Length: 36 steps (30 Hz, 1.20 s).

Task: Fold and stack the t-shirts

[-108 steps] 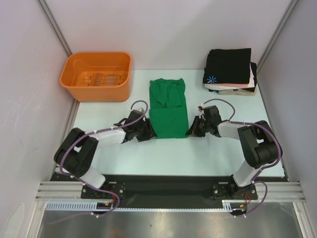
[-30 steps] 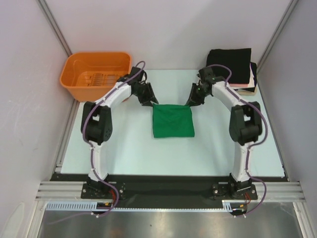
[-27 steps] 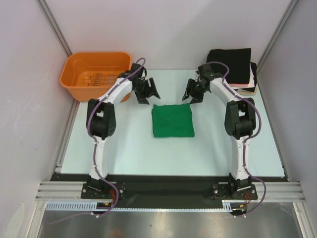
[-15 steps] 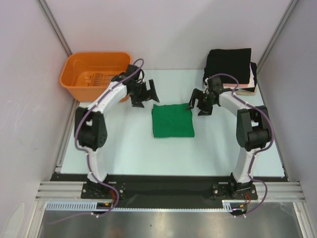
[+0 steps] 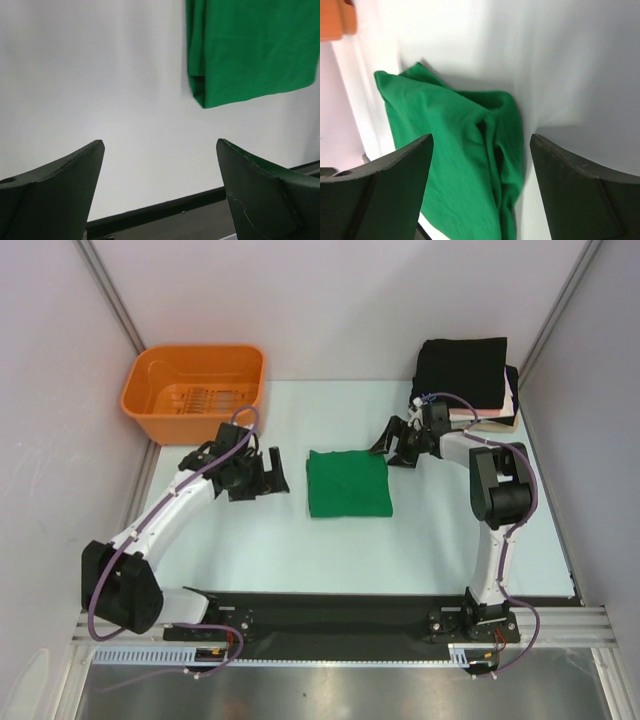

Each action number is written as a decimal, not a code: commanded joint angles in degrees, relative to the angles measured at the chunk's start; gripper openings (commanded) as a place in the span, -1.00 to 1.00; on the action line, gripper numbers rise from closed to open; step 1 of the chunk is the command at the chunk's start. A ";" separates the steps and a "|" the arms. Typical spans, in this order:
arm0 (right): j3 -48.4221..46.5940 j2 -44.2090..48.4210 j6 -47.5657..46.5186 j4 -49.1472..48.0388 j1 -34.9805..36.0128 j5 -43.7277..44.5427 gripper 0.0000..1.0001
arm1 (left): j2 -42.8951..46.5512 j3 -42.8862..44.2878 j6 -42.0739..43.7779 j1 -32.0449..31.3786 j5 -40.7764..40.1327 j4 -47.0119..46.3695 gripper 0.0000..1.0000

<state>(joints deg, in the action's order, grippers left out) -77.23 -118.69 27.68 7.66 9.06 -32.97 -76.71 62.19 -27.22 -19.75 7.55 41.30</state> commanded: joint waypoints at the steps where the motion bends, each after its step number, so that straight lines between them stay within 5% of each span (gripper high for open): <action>1: 1.12 -4.18 1.06 -3.53 1.13 -1.30 0.64 | 3.22 -3.39 3.05 0.41 -3.50 0.44 1.00; 11: 10.17 -2.51 4.66 -16.87 1.66 -10.79 0.15 | 12.37 -7.78 5.33 3.13 -6.05 2.38 1.00; 18: 11.40 -2.51 8.00 -24.09 0.87 -16.24 -1.00 | 17.20 -11.13 6.92 5.51 -7.20 0.89 1.00; 26: -7.73 4.42 -7.10 6.54 0.52 -4.14 -1.00 | 24.32 -10.77 8.33 5.51 -12.82 2.04 0.99; 36: -26.73 6.63 -18.53 23.89 -1.23 8.54 -1.00 | 27.66 -12.80 7.54 5.51 -13.26 -0.60 1.00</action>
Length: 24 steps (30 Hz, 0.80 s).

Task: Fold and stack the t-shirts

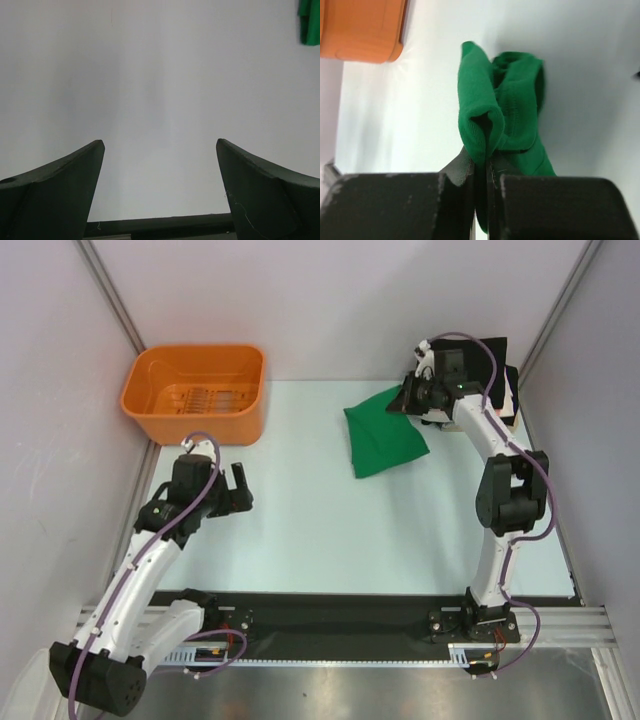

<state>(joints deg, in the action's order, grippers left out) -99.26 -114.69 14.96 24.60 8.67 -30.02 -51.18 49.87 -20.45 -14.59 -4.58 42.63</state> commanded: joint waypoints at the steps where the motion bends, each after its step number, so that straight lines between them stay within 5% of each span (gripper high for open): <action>1: -7.15 2.55 -6.69 7.13 -1.45 5.85 -1.00 | 2.40 -0.56 0.76 0.35 -1.05 -2.03 1.00; 7: -17.62 0.18 -11.61 11.16 -3.12 9.45 -1.00 | 3.19 -0.91 0.85 0.35 -0.78 -2.46 1.00; 14: -40.17 -6.66 -17.13 20.11 -4.80 10.95 -1.00 | 2.58 -1.00 0.76 0.44 -0.69 -2.47 1.00; 24: -47.69 -7.74 -20.23 16.88 -7.44 8.93 -1.00 | 1.08 -1.09 0.94 1.14 0.10 -2.73 0.99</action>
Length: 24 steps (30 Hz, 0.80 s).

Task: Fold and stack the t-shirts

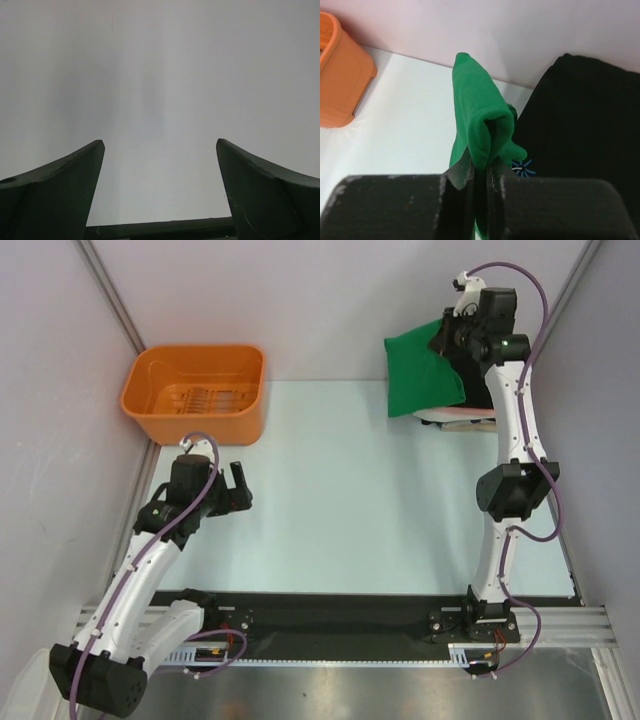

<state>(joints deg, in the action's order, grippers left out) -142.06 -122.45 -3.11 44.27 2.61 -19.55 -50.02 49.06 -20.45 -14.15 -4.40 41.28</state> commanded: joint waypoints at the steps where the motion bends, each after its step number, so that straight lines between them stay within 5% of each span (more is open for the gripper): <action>1: -5.94 -0.50 -1.72 -2.87 -2.08 -2.06 -1.00 | -0.08 -0.37 0.94 0.79 -0.08 -1.46 1.00; 8: -7.27 -0.68 0.03 -3.40 -4.55 -8.13 -1.00 | -1.04 -0.37 0.94 1.41 0.10 -1.46 0.99; 24: -5.16 -1.38 -2.77 -6.74 -7.44 -5.06 -1.00 | -2.10 -0.45 0.94 1.67 0.45 -1.55 0.98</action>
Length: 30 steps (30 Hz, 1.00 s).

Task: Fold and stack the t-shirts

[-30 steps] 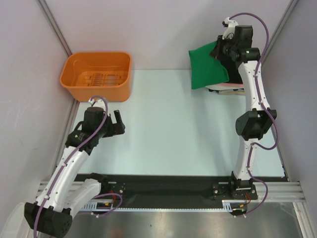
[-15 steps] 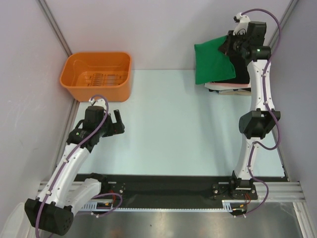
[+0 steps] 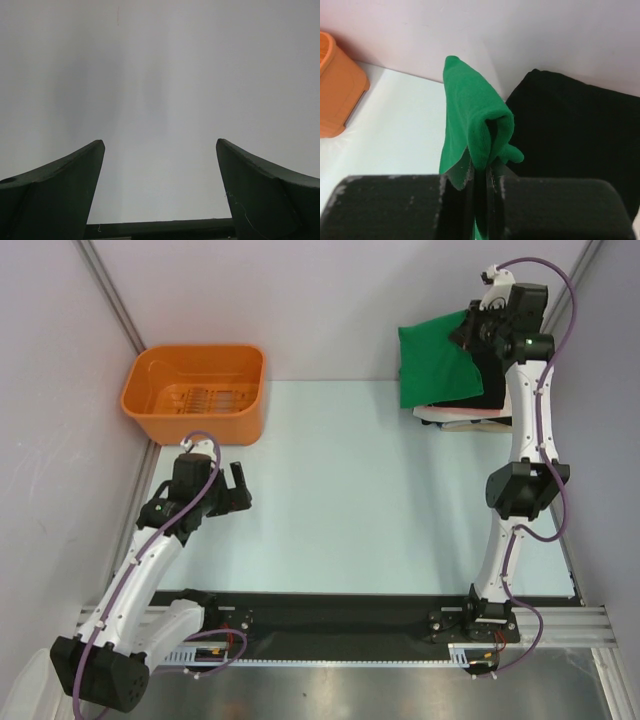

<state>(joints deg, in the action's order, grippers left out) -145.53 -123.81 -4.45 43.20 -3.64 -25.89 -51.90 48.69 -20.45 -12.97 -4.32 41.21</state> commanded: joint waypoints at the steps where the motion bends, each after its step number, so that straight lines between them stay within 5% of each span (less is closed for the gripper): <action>1: -1.77 -0.20 -1.61 -6.54 -1.72 1.54 -1.00 | -0.31 -0.08 0.94 0.49 0.27 -1.48 0.98; 30: 0.25 -14.26 2.43 -25.09 -10.25 7.95 -1.00 | -0.22 -0.17 0.67 0.49 -0.08 -1.40 0.98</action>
<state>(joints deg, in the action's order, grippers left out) -145.16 -136.90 -2.50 24.73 -13.13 -22.00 -52.51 48.58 -20.45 -12.97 -4.34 41.19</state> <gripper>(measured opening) 0.067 0.992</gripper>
